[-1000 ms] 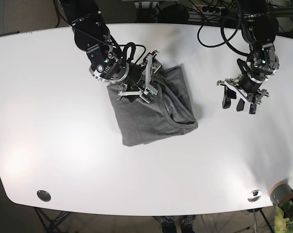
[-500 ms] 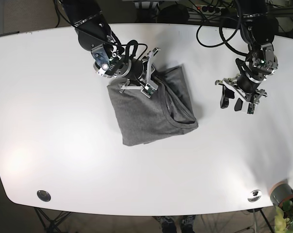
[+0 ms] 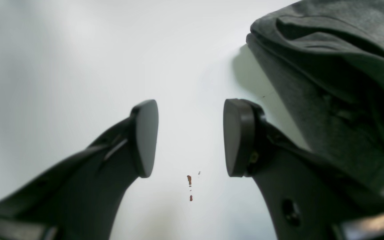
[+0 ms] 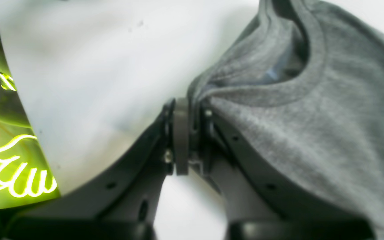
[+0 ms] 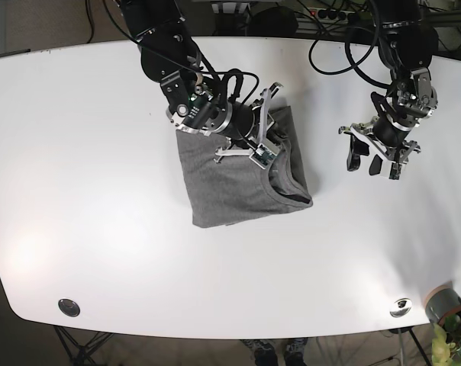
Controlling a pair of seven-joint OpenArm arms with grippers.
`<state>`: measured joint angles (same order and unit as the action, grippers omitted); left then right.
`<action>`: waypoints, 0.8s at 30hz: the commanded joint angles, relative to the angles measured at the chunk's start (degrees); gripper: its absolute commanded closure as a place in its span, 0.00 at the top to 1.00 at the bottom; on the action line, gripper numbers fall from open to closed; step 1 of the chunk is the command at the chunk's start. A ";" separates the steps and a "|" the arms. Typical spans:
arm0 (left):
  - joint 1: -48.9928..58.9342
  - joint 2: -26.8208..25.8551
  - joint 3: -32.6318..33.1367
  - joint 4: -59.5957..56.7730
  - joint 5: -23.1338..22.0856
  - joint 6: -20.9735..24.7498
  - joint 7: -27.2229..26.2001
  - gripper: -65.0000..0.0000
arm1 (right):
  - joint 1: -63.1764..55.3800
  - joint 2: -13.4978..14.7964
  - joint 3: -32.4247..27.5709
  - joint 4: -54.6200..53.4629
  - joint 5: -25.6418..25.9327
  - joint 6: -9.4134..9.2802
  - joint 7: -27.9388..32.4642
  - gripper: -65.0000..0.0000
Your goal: Fold the T-shirt properly
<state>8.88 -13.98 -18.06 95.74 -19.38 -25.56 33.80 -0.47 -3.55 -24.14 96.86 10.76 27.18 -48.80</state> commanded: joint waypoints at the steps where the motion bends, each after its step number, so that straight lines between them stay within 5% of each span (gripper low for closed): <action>1: -0.75 -0.75 -0.26 2.32 -0.98 -0.15 -1.32 0.45 | 0.60 -1.33 0.01 -2.22 0.80 0.29 0.84 0.05; 7: -1.02 -0.66 0.09 4.08 -1.06 -0.15 -1.32 0.45 | 0.60 -2.21 0.01 -5.74 1.15 0.38 0.84 0.09; 11: -2.42 -0.66 1.58 4.08 -1.06 -0.15 -1.23 0.45 | 0.43 -1.68 0.45 -2.66 1.15 0.38 0.84 0.38; 16: -2.86 -0.66 6.50 4.96 -1.06 -0.15 -1.23 0.45 | 0.34 2.28 0.54 4.55 1.24 0.38 0.66 0.68; 24: -3.13 0.92 14.15 5.75 -0.89 -0.15 -1.41 0.45 | 4.82 2.98 8.62 5.51 1.24 0.47 0.58 0.69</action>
<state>6.52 -13.56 -4.29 99.81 -19.53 -25.52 33.74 2.55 -0.45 -16.51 101.36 11.33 27.88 -49.67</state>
